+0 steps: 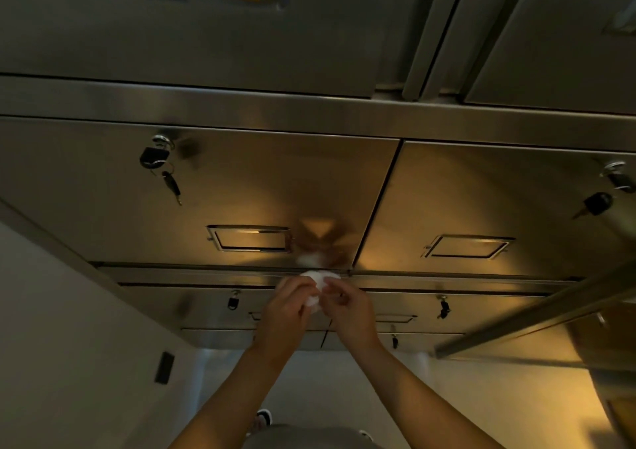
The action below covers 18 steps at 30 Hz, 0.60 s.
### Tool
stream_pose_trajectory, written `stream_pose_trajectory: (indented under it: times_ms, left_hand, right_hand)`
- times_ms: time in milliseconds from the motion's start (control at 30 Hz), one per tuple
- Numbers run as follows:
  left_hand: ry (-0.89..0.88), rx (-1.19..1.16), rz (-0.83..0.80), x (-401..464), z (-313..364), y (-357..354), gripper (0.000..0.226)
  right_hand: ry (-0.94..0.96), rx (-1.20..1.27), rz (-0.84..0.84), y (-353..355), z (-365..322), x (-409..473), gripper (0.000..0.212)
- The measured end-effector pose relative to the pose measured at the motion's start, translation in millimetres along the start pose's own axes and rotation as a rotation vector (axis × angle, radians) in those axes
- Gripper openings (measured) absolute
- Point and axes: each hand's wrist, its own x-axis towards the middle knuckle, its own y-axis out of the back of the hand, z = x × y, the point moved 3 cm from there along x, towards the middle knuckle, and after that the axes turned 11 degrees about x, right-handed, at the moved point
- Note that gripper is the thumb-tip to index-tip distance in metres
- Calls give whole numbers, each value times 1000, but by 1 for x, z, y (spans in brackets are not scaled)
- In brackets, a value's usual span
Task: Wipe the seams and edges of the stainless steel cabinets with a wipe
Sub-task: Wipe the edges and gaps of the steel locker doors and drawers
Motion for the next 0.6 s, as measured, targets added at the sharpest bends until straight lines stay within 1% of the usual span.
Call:
stream_pose_trajectory:
  times_ms: [100, 267, 333, 400, 467, 600]
  left_hand:
    - [-12, -7, 1, -3, 3, 0, 17]
    - [-7, -28, -26, -2, 7, 2, 19]
    - [-9, -51, -35, -4, 8, 3, 19]
    - [4, -73, -54, -7, 6, 4, 18]
    - [26, -81, -64, -8, 5, 7, 17]
    - [40, -114, -55, -9, 7, 15, 20]
  right_hand:
    - [-25, -75, -33, -6, 1, -4, 36]
    - [-86, 75, -123, -16, -1, -13, 55]
    - [-103, 149, -152, -18, -2, -14, 58]
    - [-110, 230, -165, -18, -2, -14, 54]
    - [-115, 305, -159, -18, -2, -15, 43]
    - [-86, 317, -135, -18, 2, -17, 34]
